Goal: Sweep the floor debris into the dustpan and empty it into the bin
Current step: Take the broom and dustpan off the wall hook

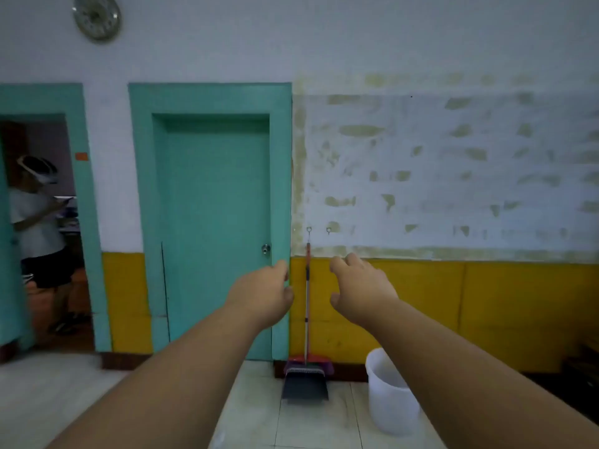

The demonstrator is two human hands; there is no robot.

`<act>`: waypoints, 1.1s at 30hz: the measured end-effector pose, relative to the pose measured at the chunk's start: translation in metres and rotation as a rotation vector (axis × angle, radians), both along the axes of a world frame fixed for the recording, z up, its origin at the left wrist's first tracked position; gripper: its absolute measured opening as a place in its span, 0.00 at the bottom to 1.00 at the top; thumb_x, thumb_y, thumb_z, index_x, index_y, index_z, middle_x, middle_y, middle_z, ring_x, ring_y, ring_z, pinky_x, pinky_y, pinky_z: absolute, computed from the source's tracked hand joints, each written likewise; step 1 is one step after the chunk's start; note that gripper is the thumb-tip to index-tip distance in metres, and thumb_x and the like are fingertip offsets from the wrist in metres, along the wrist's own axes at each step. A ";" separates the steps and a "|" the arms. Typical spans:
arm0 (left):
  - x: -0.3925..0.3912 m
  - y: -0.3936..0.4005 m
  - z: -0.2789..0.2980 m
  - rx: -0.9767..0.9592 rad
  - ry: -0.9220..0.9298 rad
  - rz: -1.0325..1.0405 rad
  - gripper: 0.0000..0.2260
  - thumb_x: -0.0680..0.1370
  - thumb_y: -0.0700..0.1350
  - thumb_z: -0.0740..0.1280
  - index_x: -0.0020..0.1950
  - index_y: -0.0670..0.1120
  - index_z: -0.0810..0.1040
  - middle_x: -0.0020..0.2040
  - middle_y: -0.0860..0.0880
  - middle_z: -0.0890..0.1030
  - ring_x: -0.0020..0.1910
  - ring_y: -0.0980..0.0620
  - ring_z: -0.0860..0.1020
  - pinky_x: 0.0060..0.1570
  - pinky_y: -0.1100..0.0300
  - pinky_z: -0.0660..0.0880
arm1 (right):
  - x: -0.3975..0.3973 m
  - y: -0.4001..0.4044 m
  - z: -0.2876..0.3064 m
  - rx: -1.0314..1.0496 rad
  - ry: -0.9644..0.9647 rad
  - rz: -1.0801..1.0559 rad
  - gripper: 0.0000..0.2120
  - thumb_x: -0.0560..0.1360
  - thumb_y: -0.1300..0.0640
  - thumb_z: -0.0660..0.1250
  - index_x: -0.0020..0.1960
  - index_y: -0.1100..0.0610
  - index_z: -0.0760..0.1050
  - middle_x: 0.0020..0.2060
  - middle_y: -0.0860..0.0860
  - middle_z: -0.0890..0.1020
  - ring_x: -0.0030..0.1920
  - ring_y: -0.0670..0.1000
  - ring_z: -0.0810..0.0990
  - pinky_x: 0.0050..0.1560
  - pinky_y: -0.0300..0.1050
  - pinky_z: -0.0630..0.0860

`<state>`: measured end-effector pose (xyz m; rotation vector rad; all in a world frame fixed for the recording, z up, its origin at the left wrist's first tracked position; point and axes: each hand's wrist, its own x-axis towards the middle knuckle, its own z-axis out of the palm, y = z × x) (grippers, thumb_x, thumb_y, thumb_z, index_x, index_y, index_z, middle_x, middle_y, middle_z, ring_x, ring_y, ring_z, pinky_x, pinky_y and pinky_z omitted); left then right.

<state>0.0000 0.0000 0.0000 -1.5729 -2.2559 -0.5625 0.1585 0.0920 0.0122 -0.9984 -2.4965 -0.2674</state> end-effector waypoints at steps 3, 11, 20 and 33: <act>0.000 0.011 0.000 -0.034 0.060 -0.008 0.10 0.82 0.52 0.57 0.58 0.48 0.69 0.51 0.48 0.78 0.42 0.49 0.73 0.39 0.56 0.68 | -0.005 0.015 -0.002 -0.055 0.020 -0.015 0.24 0.76 0.53 0.66 0.70 0.52 0.65 0.62 0.52 0.72 0.58 0.55 0.75 0.56 0.51 0.75; -0.040 0.056 -0.001 -0.036 0.100 -0.034 0.10 0.82 0.54 0.56 0.55 0.49 0.69 0.44 0.50 0.77 0.40 0.50 0.74 0.35 0.56 0.69 | -0.050 0.052 -0.012 -0.083 0.047 -0.059 0.23 0.75 0.52 0.66 0.68 0.52 0.66 0.61 0.52 0.73 0.60 0.55 0.74 0.58 0.51 0.75; -0.135 0.136 -0.013 -0.058 0.103 -0.137 0.10 0.82 0.54 0.57 0.55 0.48 0.70 0.44 0.49 0.77 0.38 0.49 0.72 0.34 0.56 0.65 | -0.157 0.113 -0.024 -0.125 0.033 -0.136 0.22 0.76 0.50 0.66 0.68 0.52 0.67 0.61 0.52 0.73 0.62 0.55 0.72 0.59 0.52 0.74; -0.230 0.244 -0.035 -0.048 0.054 -0.196 0.10 0.83 0.53 0.53 0.54 0.49 0.70 0.42 0.50 0.77 0.37 0.49 0.72 0.32 0.56 0.65 | -0.242 0.199 -0.034 -0.150 0.031 -0.181 0.22 0.76 0.48 0.66 0.68 0.52 0.67 0.61 0.52 0.73 0.62 0.55 0.72 0.59 0.52 0.73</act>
